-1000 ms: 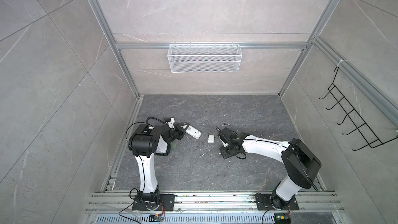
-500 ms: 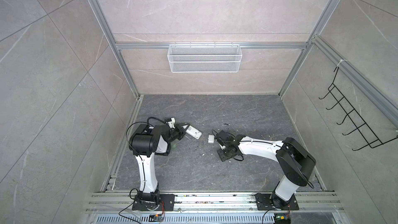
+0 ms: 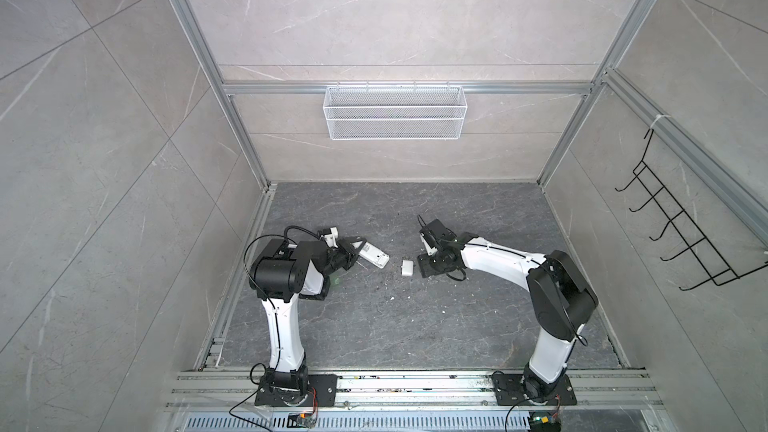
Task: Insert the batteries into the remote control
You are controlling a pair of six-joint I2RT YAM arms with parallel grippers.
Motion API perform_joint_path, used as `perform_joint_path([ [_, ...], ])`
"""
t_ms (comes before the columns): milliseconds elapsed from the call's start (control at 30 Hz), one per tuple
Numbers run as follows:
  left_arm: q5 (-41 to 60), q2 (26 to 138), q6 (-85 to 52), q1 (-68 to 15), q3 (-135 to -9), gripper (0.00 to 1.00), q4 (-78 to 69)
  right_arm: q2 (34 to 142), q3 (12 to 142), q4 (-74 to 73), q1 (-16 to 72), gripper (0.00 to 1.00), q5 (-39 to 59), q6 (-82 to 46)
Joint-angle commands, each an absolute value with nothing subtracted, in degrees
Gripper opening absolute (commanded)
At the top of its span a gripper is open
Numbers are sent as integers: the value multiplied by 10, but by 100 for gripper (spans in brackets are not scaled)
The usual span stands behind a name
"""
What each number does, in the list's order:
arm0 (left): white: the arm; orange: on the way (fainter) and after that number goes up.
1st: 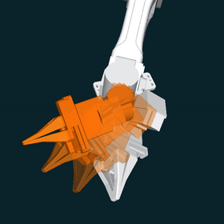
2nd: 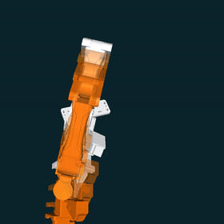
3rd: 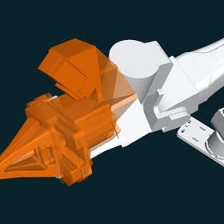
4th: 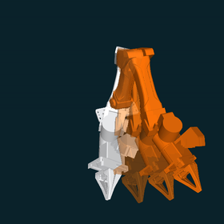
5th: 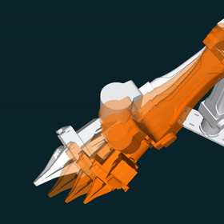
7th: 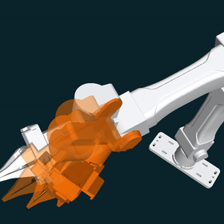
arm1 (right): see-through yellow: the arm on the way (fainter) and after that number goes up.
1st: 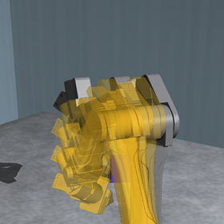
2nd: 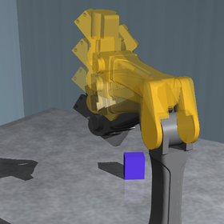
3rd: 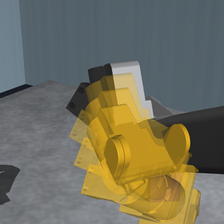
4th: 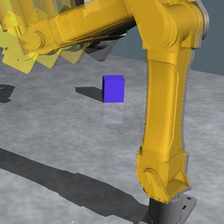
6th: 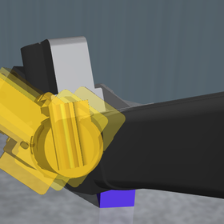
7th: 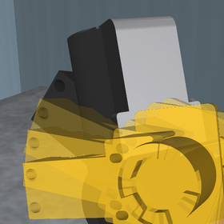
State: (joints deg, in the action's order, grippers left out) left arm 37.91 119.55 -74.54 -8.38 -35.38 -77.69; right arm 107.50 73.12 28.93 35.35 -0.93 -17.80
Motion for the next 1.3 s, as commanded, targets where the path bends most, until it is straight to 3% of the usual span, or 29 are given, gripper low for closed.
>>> perform_joint_path([
  [0, 391, 1199, -747, -85, -365, 1, -811, 1121, 784, 316, 328, 63, 22, -138],
  [467, 394, 1193, -746, -85, -363, 1, -811, 1241, 962, 391, 283, 64, 33, -48],
  [1267, 395, 1200, -747, -85, -366, 1, -811, 1280, 1017, 387, 260, 65, -13, -46],
])
